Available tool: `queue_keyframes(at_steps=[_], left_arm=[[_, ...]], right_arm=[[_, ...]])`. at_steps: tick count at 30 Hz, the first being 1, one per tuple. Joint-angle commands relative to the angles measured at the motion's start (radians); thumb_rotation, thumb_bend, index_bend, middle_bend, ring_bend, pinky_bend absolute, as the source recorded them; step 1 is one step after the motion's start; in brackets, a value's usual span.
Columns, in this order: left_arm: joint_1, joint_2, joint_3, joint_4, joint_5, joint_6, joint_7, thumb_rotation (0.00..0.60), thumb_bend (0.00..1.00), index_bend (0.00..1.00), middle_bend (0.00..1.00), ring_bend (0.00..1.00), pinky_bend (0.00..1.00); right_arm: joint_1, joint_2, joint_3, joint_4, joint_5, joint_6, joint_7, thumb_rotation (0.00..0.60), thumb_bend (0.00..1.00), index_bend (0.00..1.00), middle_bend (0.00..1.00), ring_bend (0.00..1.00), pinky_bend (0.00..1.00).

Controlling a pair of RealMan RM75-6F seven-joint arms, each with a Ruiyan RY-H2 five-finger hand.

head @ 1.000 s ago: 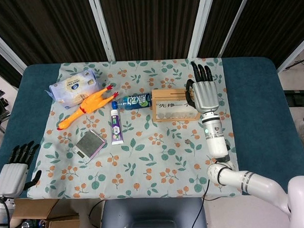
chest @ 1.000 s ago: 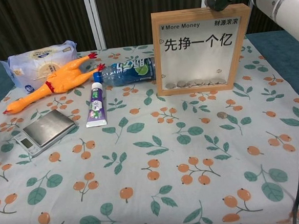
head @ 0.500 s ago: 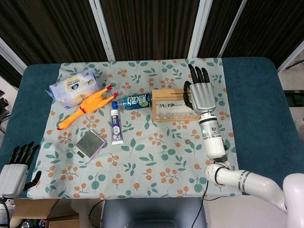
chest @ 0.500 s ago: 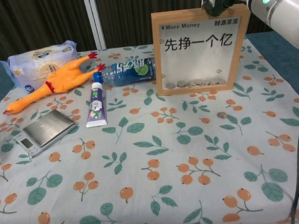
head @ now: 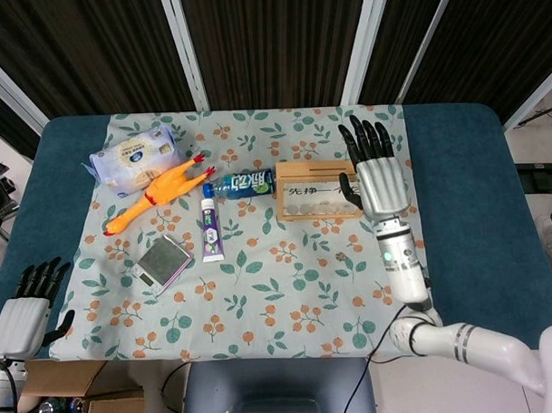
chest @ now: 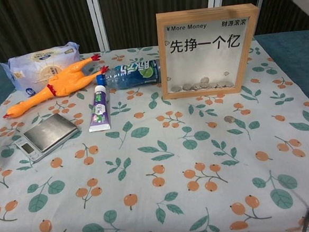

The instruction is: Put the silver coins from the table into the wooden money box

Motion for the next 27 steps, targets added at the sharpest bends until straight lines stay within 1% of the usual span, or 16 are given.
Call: queue_keyframes(at_steps=[1, 3, 4, 5, 7, 9, 14, 17, 22, 27], left_arm=[[0.001, 0.0, 0.0, 0.002, 0.001, 0.003, -0.003, 0.6, 0.37, 0.0, 0.0, 0.0, 0.0], [0.001, 0.0, 0.001, 0.005, 0.002, 0.003, -0.005, 0.6, 0.37, 0.0, 0.0, 0.0, 0.0], [0.001, -0.001, 0.001, 0.006, 0.003, 0.003, -0.006, 0.6, 0.37, 0.0, 0.0, 0.0, 0.0], [0.001, -0.001, 0.001, 0.006, 0.005, 0.004, -0.006, 0.6, 0.37, 0.0, 0.0, 0.0, 0.0], [0.002, -0.001, 0.003, 0.006, 0.009, 0.007, -0.008, 0.6, 0.38, 0.0, 0.0, 0.0, 0.0], [0.002, -0.002, 0.004, 0.005, 0.014, 0.009, -0.006, 0.6, 0.37, 0.0, 0.0, 0.0, 0.0], [0.0, -0.004, 0.006, 0.001, 0.015, 0.005, 0.002, 0.6, 0.38, 0.0, 0.0, 0.0, 0.0], [-0.002, -0.005, 0.009, -0.003, 0.015, -0.003, 0.009, 0.6, 0.38, 0.0, 0.0, 0.0, 0.0], [-0.002, -0.005, 0.009, -0.004, 0.012, -0.005, 0.013, 0.6, 0.38, 0.0, 0.0, 0.0, 0.0], [-0.003, -0.003, 0.008, -0.001, 0.008, -0.007, 0.01, 0.6, 0.38, 0.0, 0.0, 0.0, 0.0]], right_arm=[[-0.15, 0.068, -0.166, -0.084, -0.191, 0.172, 0.063, 0.6, 0.61, 0.0, 0.05, 0.0, 0.0], [-0.204, 0.073, -0.23, -0.054, -0.249, 0.223, 0.079, 0.6, 0.61, 0.0, 0.04, 0.0, 0.0], [-0.235, 0.069, -0.269, -0.022, -0.278, 0.246, 0.1, 0.6, 0.61, 0.0, 0.04, 0.0, 0.0], [-0.256, 0.066, -0.296, 0.005, -0.298, 0.258, 0.126, 0.6, 0.61, 0.0, 0.04, 0.0, 0.0], [-0.294, 0.053, -0.351, 0.084, -0.336, 0.267, 0.212, 0.6, 0.61, 0.0, 0.04, 0.0, 0.0], [-0.324, 0.034, -0.388, 0.178, -0.345, 0.252, 0.286, 0.6, 0.61, 0.0, 0.04, 0.0, 0.0], [-0.364, -0.019, -0.409, 0.325, -0.304, 0.172, 0.355, 0.6, 0.61, 0.0, 0.04, 0.0, 0.0], [-0.367, -0.045, -0.41, 0.374, -0.289, 0.113, 0.387, 0.6, 0.61, 0.0, 0.04, 0.0, 0.0], [-0.361, -0.087, -0.404, 0.43, -0.29, 0.057, 0.369, 0.6, 0.61, 0.0, 0.04, 0.0, 0.0], [-0.337, -0.129, -0.378, 0.45, -0.288, 0.012, 0.328, 0.6, 0.59, 0.0, 0.04, 0.0, 0.0]])
